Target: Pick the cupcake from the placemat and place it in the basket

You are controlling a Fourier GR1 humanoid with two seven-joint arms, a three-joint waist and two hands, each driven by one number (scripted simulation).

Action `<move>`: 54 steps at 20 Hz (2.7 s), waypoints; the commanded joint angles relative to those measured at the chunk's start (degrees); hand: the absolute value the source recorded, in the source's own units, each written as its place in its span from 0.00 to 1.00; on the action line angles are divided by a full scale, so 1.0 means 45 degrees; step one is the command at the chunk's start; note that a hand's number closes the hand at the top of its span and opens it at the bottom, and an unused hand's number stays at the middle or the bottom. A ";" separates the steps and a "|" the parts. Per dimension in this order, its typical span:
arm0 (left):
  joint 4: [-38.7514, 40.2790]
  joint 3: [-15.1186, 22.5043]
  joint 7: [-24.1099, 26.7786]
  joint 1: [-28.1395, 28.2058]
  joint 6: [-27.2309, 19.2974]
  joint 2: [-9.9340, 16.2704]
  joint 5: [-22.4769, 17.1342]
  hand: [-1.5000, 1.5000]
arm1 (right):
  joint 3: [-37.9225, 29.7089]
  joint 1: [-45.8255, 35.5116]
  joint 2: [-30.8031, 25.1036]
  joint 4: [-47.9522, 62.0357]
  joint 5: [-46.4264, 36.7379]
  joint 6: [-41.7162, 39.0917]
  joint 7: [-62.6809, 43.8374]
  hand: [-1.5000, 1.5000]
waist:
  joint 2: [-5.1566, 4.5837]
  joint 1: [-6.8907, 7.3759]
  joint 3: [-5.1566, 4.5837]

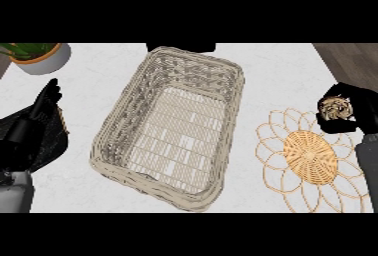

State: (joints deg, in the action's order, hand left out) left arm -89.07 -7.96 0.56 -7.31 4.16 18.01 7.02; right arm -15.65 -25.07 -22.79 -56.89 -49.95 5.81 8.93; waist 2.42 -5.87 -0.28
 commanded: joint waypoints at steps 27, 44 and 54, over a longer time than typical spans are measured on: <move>0.0554 0.0581 0.0777 -0.0816 0.0452 -0.0411 0.0212 0.50 | 0.4104 -0.8898 0.5044 -0.8896 0.2283 -0.5536 -1.6307 1.00 | -0.0529 0.1457 0.0039; 0.0262 0.0163 0.0338 -0.0705 0.0584 -0.0214 0.0040 0.50 | 0.5856 -0.8699 0.4319 -0.6618 0.2449 -0.8542 -1.7238 1.00 | -0.0444 0.1188 0.0046; -0.0187 0.0489 -0.0110 -0.0810 0.0555 -0.0472 0.0324 0.50 | 0.5578 -0.8589 0.5048 -0.6111 0.4183 -0.7890 -1.7387 0.00 | -0.0503 0.1347 0.0053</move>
State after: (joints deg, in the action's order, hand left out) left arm -90.83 -6.06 -0.65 -10.98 6.70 16.27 7.85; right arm 9.07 -62.30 -1.25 -85.20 -33.70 -28.48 -59.96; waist 0.31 0.00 -0.03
